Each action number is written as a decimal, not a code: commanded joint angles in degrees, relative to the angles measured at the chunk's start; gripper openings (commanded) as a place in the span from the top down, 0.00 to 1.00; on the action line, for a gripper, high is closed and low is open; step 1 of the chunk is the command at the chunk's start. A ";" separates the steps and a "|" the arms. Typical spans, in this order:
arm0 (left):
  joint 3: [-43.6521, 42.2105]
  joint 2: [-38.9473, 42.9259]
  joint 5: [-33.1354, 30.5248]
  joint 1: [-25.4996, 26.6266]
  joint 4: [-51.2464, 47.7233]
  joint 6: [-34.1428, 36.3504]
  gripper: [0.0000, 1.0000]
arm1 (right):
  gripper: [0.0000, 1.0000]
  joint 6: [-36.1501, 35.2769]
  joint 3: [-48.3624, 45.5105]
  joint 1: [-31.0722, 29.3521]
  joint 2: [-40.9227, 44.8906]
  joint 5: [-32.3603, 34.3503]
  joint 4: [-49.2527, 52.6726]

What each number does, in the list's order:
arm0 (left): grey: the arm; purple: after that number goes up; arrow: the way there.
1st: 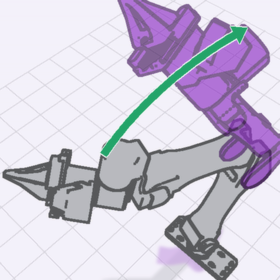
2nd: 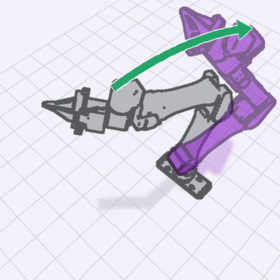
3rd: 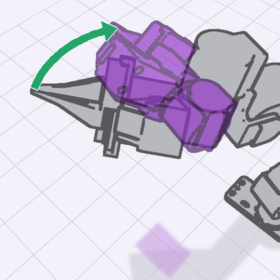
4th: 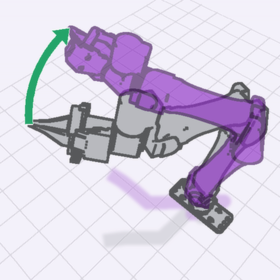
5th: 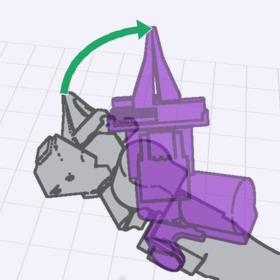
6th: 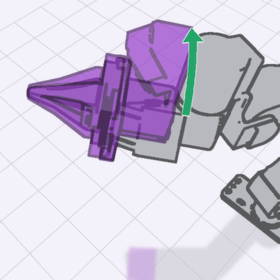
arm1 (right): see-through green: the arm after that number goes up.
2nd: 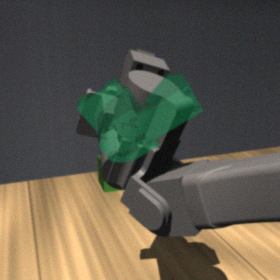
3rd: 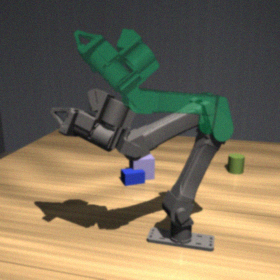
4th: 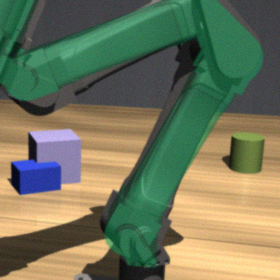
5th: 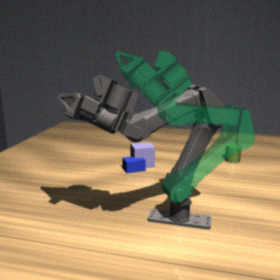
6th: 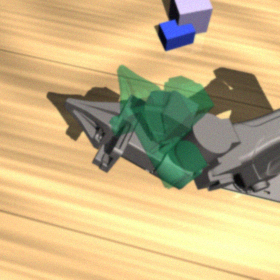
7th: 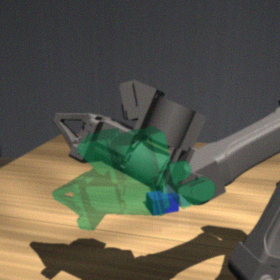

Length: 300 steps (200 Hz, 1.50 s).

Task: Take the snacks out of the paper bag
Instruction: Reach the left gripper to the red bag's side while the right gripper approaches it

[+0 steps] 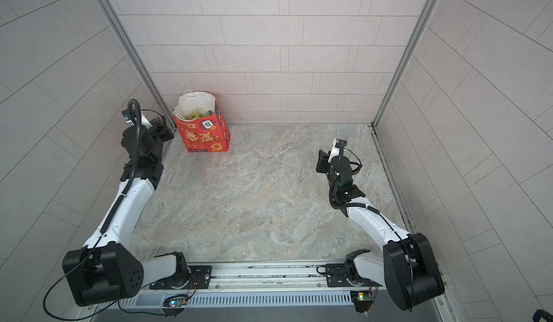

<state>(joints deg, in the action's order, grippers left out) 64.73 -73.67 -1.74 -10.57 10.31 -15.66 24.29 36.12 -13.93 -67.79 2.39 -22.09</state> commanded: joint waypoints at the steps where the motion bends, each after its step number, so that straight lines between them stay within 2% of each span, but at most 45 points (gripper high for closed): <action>1: 7.59 -7.04 10.43 -5.12 -11.85 -3.27 0.90 | 0.62 -1.70 1.48 -0.30 2.55 -3.54 2.80; 15: 13.68 -14.12 15.52 -8.52 -13.54 -4.42 1.00 | 0.61 -1.63 0.91 -0.40 2.43 -4.44 1.42; 30: 19.60 -21.66 18.67 -9.85 -13.31 -3.22 1.00 | 0.60 -1.12 0.98 -0.56 1.84 -6.30 0.31; 55: 29.49 -33.71 27.79 -11.09 -11.76 -3.49 1.00 | 0.59 -0.99 1.21 -1.39 0.74 -8.38 -1.34; 76: 38.65 -42.80 34.16 -11.84 -13.28 -4.47 1.00 | 0.59 -0.93 1.50 -2.85 0.89 -7.68 -0.76; 91: 45.38 -49.09 35.80 -12.06 -16.56 -4.15 1.00 | 0.58 -2.03 1.10 -5.38 1.71 -5.41 -0.58; 117: 53.28 -57.19 39.98 -12.63 -15.48 -6.26 1.00 | 0.57 -2.67 -3.98 -9.17 3.55 -4.73 -6.05; 140: 62.24 -64.93 44.72 -12.83 -14.20 -8.39 1.00 | 0.56 -1.04 -7.73 -9.57 4.12 -7.00 -11.90; 160: 72.57 -72.82 49.59 -12.81 -15.40 -10.00 1.00 | 0.55 -2.31 -8.24 -9.93 4.90 -7.54 -10.62; 182: 78.04 -78.93 51.42 -12.73 -14.66 -11.33 1.00 | 0.55 -3.59 -8.95 -10.22 5.55 -8.63 -10.59; 219: 80.70 -83.26 49.89 -12.56 -13.56 -10.41 1.00 | 0.55 -3.44 -10.36 -10.48 5.61 -10.91 -13.94; 243: 84.20 -85.83 49.44 -11.61 -16.76 -7.81 1.00 | 0.54 -3.42 -10.68 -11.09 4.91 -10.84 -14.73; 300: 82.93 -85.95 49.46 -8.09 -16.24 -7.20 1.00 | 0.54 -3.81 -9.62 -11.18 3.10 -10.81 -15.03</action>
<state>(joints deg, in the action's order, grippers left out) 146.12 -159.79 46.33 -21.12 -7.05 -24.14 21.19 25.82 -24.75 -64.31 -7.99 -35.38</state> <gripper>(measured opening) 0.055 0.461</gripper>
